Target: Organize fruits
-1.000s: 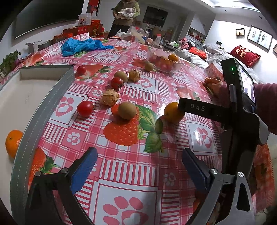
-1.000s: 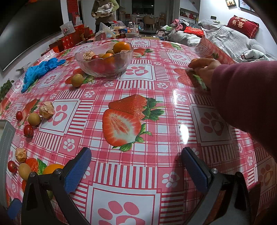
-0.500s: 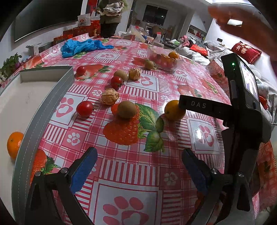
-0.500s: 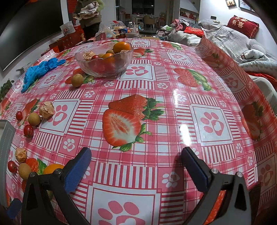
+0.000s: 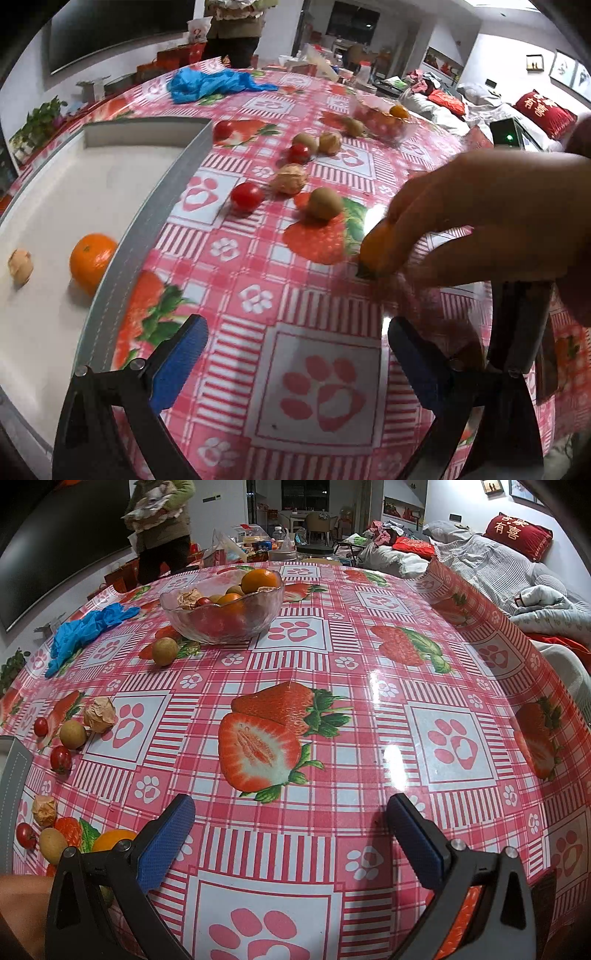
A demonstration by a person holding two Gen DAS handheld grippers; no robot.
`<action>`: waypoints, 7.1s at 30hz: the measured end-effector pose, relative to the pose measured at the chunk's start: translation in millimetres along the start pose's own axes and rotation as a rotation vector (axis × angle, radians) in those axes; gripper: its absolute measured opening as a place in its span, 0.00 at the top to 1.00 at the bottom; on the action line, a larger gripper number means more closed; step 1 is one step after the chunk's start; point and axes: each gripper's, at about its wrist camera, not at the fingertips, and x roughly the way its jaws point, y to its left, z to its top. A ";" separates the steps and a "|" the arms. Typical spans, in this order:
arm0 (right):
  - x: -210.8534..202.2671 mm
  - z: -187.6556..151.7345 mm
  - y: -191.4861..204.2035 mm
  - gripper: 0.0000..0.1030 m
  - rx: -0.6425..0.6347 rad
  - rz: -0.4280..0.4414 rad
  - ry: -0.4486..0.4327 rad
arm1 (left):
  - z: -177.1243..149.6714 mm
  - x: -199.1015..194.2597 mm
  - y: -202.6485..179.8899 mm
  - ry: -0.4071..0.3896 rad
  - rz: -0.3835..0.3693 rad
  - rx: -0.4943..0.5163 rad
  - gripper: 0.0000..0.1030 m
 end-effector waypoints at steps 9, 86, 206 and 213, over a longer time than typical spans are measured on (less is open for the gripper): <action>-1.9 -0.5 -2.2 0.00 -0.002 0.002 0.000 | -7.3 -8.8 -0.3 -0.011 -0.020 0.006 0.05; -64.8 -44.8 -4.5 0.58 -0.119 0.434 0.071 | 77.9 51.2 11.9 0.039 0.060 0.147 0.78; -85.7 -16.1 73.9 0.00 -0.061 0.482 0.115 | 42.3 -61.2 96.5 -0.064 0.239 -0.020 0.10; -60.6 -21.4 6.8 0.00 0.012 0.287 0.107 | 34.8 -47.8 34.5 -0.037 0.137 0.128 0.10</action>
